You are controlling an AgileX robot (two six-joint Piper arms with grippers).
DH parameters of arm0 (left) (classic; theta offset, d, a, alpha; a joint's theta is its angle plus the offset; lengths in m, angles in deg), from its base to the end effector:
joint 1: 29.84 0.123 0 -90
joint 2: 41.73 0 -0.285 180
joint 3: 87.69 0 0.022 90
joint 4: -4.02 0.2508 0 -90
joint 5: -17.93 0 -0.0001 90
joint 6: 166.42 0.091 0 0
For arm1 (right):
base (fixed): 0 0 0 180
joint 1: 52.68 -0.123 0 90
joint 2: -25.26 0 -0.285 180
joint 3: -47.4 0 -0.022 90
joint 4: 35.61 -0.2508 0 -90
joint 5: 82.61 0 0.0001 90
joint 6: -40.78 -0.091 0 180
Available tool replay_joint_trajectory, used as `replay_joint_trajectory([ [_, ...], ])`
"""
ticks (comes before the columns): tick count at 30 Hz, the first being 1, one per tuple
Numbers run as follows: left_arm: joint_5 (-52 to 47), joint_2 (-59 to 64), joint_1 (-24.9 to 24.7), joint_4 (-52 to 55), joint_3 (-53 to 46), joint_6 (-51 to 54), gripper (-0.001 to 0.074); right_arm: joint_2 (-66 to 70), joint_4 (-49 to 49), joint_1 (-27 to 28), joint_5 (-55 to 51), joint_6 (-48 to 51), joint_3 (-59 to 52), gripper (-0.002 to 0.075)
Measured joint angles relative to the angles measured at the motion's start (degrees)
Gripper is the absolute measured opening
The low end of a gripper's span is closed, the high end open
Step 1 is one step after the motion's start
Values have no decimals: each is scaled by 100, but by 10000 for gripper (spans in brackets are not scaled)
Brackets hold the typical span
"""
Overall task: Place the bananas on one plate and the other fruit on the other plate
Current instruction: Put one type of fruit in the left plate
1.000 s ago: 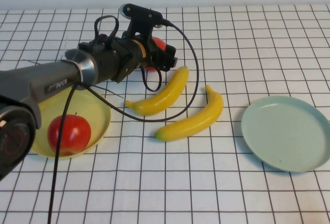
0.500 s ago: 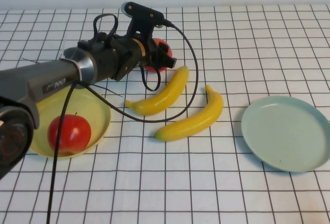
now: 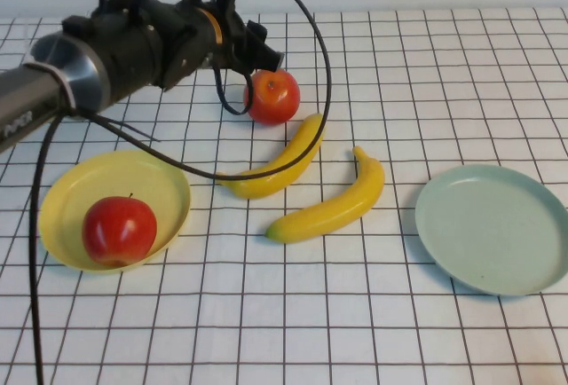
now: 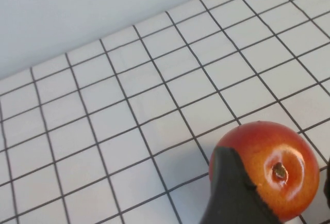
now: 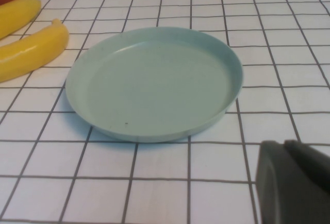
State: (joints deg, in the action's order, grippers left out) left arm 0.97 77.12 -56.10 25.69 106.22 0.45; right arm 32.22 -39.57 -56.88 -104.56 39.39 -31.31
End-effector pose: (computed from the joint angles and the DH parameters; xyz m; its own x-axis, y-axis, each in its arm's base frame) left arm 0.4197 -0.1961 0.2829 -0.4069 0.3489 -0.8442 0.4150 0.8939 0.1694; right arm 0.0519 0.0062 0.1708 -0.3086 0.0658 -0.9489 -0.0708 0.9932 0.0919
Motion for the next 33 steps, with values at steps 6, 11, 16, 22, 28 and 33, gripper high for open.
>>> replay_joint_trajectory([
  [6, -438, -373, 0, -137, 0, -10, 349, 0, 0, 0, 0, 0, 0, -17],
  [11, -498, -281, 0, -363, 0, -3, 582, 0, 0, 0, 0, 0, 0, -17],
  [16, -154, 205, 0, -604, 0, 2, 668, 0, 0, 0, 0, 0, 0, -17],
  [22, 592, 788, 0, -803, 0, 76, 668, 0, 0, 0, 0, 0, 0, -17],
  [28, 1161, 1161, 0, -807, 25, 90, 668, 0, 0, 0, 0, 0, 0, -17],
  [33, 1322, 1503, 0, -807, 123, 90, 668, 0, 0, 0, 0, 0, 0, -17],
])
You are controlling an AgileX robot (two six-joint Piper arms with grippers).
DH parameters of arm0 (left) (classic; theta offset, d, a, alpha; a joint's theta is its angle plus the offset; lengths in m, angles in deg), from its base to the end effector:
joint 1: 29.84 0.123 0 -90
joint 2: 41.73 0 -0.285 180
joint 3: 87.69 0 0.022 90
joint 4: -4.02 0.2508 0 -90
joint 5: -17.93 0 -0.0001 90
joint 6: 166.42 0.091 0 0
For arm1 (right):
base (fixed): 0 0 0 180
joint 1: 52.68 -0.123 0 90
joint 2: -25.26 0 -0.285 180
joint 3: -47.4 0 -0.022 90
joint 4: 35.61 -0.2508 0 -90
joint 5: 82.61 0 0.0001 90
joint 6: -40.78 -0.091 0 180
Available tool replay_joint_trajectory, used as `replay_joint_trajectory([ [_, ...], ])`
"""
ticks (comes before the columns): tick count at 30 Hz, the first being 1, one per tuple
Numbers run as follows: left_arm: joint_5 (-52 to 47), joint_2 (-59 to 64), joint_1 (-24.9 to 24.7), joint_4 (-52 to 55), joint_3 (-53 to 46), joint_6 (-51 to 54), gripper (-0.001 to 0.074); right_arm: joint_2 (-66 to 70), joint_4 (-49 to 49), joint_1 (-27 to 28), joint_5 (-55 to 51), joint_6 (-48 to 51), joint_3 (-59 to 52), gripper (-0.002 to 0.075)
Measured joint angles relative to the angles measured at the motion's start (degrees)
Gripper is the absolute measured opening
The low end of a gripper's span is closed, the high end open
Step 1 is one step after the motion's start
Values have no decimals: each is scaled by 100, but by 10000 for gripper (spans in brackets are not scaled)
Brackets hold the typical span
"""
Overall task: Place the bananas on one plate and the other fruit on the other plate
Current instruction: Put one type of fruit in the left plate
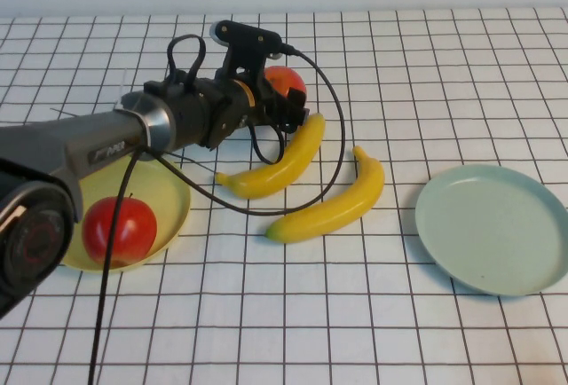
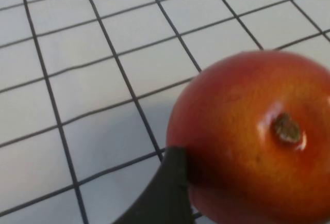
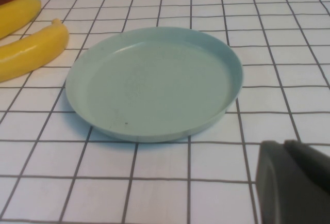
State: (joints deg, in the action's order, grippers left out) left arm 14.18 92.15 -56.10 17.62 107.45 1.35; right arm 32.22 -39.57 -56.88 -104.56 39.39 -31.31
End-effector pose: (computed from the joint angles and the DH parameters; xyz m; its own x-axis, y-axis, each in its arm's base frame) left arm 0.4533 -0.2221 0.1783 -0.4701 0.2580 -0.8440 0.4419 0.8966 0.0280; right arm 0.0519 0.0062 0.1708 -0.3086 0.0658 -0.9489 -0.0708 0.9932 0.0919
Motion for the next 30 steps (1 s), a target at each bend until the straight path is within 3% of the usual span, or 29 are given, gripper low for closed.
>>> replay_joint_trajectory([
  [16, 1049, 384, 117, 209, 22, -316, 668, 0, 0, 0, 0, 0, 0, -17],
  [30, 1102, 473, 142, 425, 24, -358, 668, 0, 0, 0, 0, 0, 0, -17],
])
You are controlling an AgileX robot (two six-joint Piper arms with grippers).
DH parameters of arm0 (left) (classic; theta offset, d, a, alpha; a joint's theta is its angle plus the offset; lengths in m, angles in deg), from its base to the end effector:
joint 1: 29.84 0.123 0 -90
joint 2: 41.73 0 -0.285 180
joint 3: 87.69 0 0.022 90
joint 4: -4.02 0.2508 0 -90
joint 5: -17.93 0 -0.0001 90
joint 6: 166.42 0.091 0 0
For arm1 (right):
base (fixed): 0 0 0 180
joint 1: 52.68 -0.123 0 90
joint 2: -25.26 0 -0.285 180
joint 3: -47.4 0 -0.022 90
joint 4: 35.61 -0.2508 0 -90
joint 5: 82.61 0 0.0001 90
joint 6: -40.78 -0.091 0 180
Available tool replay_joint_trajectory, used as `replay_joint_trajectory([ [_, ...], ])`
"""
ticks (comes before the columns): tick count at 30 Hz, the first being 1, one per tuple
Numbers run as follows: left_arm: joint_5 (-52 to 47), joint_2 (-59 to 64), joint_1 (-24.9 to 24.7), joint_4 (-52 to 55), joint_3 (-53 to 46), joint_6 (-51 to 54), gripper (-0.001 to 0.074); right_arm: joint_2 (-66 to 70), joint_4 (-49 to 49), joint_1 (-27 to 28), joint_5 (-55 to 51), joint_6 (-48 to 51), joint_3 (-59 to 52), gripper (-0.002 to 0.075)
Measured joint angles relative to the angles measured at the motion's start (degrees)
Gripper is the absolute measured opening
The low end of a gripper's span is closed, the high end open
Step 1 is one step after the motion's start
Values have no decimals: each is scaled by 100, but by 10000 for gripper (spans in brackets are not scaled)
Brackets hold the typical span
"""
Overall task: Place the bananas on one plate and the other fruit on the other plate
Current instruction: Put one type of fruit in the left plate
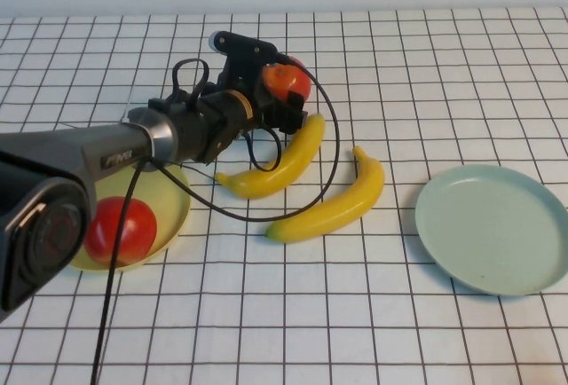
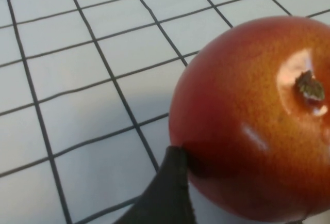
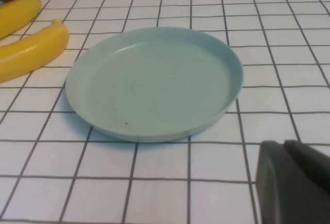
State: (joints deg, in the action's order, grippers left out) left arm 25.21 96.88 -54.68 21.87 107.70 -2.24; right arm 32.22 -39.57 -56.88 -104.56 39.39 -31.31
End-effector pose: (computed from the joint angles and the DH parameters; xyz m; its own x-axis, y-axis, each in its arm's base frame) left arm 0.4678 -0.2204 0.1521 -0.3867 0.2154 -0.8967 0.4644 0.8855 0.0125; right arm 0.0519 0.0062 0.1708 -0.3086 0.0658 -0.9489 -0.0708 0.9932 0.0919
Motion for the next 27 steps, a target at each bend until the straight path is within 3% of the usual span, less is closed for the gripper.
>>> replay_joint_trajectory([
  [6, -533, -287, 25, 227, 0, 0, 659, 0, 0, 0, 0, 0, 0, -17],
  [14, -1716, -949, 46, 312, 0, 0, 427, 0, 0, 0, 0, 0, 0, -17],
  [17, -1699, -1050, 49, 283, 0, -26, 400, 0, 0, 0, 0, 0, 0, -17],
  [19, -1532, -1064, 49, 182, 0, -26, 426, 0, 0, 0, 0, 0, 0, -17],
  [23, -1064, -1064, 49, 122, 0, -50, 621, 0, 0, 0, 0, 0, 0, -17],
  [27, -305, -946, 3, 122, 0, -50, 668, 0, 0, 0, 0, 0, 0, -17],
])
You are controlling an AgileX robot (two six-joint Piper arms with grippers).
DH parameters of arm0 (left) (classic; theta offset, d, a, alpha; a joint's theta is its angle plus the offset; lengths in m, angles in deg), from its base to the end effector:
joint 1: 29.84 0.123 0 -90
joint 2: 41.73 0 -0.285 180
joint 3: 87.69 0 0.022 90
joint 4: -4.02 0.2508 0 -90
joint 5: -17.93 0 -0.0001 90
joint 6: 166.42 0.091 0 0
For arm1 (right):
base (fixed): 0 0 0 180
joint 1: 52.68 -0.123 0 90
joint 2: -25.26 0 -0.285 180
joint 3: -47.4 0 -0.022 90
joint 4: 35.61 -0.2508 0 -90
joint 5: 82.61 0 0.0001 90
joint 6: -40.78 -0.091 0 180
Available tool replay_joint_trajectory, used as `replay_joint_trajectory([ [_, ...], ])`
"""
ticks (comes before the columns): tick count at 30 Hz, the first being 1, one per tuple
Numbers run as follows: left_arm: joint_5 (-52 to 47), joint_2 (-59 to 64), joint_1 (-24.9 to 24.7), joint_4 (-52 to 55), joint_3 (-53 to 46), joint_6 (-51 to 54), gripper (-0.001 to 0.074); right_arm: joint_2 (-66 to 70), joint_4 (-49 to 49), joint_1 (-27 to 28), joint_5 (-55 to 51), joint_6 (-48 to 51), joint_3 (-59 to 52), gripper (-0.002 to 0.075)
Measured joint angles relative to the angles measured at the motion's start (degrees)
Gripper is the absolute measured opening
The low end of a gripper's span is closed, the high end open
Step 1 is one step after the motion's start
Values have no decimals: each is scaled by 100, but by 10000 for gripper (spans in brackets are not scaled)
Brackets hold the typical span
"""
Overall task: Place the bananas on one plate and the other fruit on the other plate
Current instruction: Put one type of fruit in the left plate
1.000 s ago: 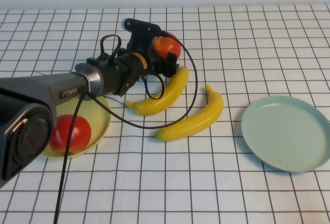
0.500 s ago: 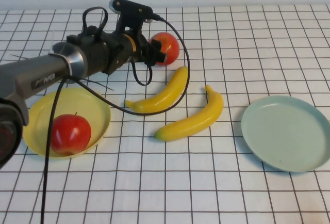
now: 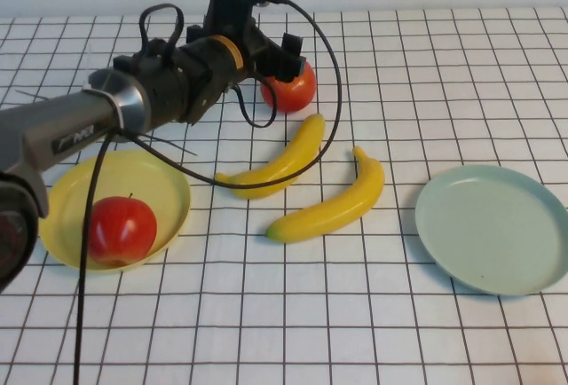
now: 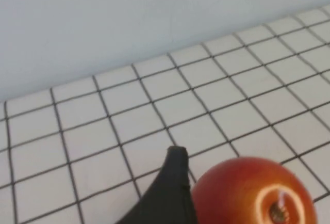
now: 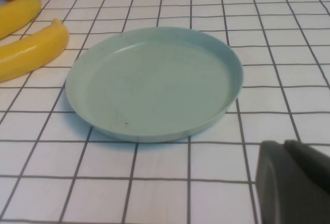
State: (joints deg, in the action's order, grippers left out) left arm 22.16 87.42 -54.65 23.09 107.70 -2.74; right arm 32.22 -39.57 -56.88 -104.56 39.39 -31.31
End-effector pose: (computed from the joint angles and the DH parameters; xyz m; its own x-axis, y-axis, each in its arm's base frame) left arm 0.4565 -0.2134 0.2323 -0.2858 0.1840 -0.9404 0.4541 0.8902 0.0362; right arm 0.0519 0.0062 0.1708 -0.3086 0.0658 -0.9489 -0.0708 0.9932 0.0919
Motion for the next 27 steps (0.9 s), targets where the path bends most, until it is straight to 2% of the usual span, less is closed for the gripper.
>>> replay_joint_trajectory([
  [10, 1107, 871, -73, 52, 137, -111, 668, 0, 0, 0, 0, 0, 0, -17],
  [16, 1025, 1137, -73, 142, 546, 116, 668, 0, 0, 0, 0, 0, 0, -17],
  [27, 1160, 1239, 18, 770, 618, -660, 668, 0, 0, 0, 0, 0, 0, -17],
])
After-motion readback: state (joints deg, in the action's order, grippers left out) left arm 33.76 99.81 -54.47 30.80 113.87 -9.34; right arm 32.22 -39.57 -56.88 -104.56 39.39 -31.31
